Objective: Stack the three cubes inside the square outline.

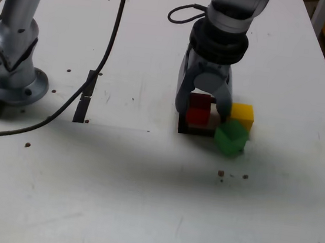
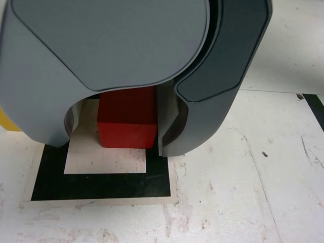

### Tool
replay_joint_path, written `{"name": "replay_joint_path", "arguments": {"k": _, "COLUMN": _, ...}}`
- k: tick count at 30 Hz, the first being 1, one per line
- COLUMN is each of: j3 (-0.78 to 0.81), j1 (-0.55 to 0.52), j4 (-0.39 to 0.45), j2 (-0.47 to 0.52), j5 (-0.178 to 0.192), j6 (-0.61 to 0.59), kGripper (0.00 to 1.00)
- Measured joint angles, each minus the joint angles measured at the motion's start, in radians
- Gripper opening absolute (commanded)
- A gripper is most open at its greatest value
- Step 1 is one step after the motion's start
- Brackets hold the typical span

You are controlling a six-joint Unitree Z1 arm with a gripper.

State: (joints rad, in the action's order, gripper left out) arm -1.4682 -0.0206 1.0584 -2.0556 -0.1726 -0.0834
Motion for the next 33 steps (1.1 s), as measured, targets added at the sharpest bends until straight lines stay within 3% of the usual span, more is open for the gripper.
{"name": "replay_joint_path", "arguments": {"k": 11, "j3": -0.005, "j1": 0.000, "j4": -0.004, "j2": -0.003, "j5": -0.003, "j6": 0.010, "kGripper": 0.74}}
{"name": "replay_joint_path", "arguments": {"k": 15, "j3": -0.005, "j1": 0.000, "j4": 0.009, "j2": 0.006, "j5": 0.016, "j6": 0.006, "kGripper": 0.74}}
{"name": "replay_joint_path", "arguments": {"k": 33, "j3": -0.031, "j1": -0.015, "j4": 0.126, "j2": 0.201, "j5": 0.086, "j6": -0.061, "kGripper": 0.74}}
